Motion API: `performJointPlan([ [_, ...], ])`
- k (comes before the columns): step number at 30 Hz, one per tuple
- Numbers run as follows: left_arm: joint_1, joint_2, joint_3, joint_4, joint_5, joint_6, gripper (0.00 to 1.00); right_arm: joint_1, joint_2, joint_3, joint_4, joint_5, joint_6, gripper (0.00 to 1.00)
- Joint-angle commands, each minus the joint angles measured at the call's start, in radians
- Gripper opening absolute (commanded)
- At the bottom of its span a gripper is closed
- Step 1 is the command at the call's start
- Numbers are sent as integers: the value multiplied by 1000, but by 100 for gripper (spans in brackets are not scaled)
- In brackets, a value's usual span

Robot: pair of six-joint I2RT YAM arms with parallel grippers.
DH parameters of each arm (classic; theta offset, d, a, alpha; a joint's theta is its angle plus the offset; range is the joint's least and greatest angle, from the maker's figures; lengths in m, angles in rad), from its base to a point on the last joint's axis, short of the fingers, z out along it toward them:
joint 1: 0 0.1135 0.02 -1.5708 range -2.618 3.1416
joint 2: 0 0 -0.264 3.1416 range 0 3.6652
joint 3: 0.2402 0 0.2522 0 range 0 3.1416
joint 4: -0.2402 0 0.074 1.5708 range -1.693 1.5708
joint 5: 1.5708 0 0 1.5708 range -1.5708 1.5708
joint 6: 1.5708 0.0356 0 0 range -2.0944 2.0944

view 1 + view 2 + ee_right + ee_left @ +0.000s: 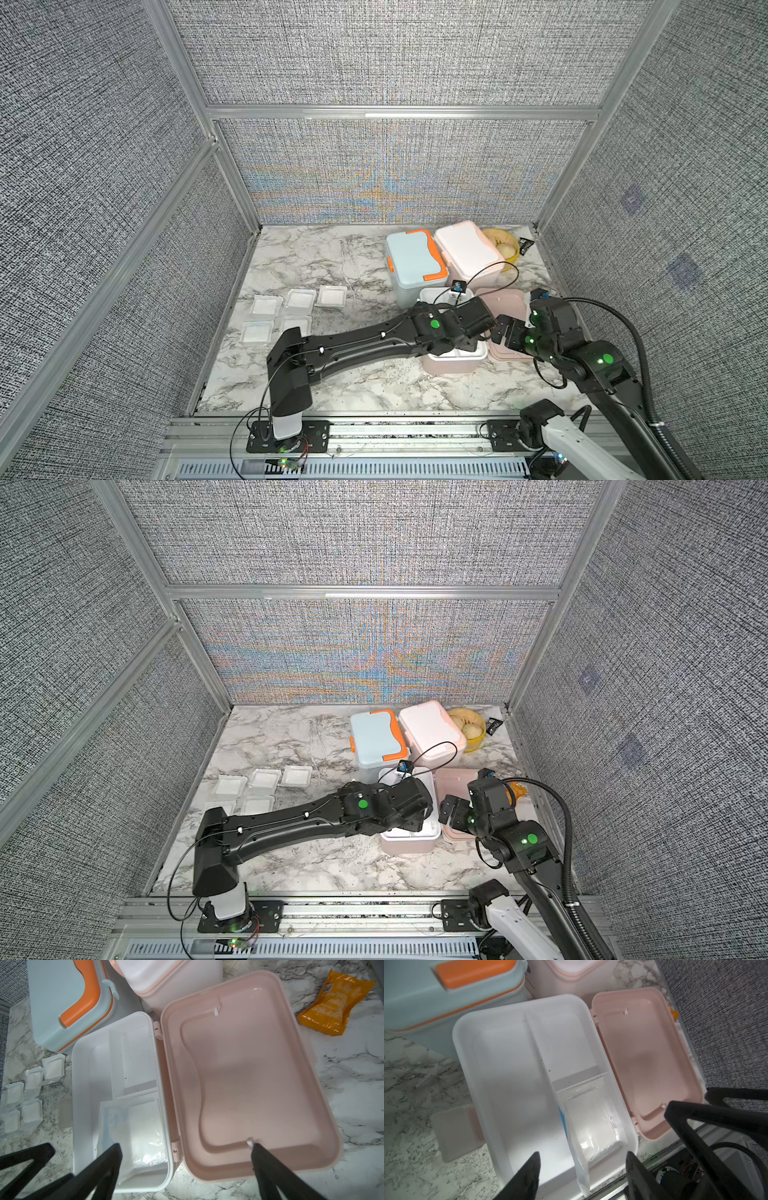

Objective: Open first aid kits and take out gauze
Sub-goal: Pick up the gauze from the first aid kit.

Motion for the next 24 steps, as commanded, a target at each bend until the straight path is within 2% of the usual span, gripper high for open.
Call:
performJointPlan([
  [1,1,48,52,-104,-16,-2,60,-23,-20,-6,9,-59,-19,99],
  [9,2,124,115,-149,-14,-19,47,-69,-30,-14,11,-109,-36,99],
  [15,4,217,222,-276,-39,-73,32,-80,-34,-16,14,-127,-37,99],
  [19,4,278,309,-369,-45,-85,31,-82,-35,-18,21,-140,-35,99],
  [22,9,281,315,-375,-39,-91,21,-83,-34,-23,26,-146,-35,99],
  [24,10,272,314,-376,-40,-96,17,-83,-35,-20,25,-149,-34,99],
])
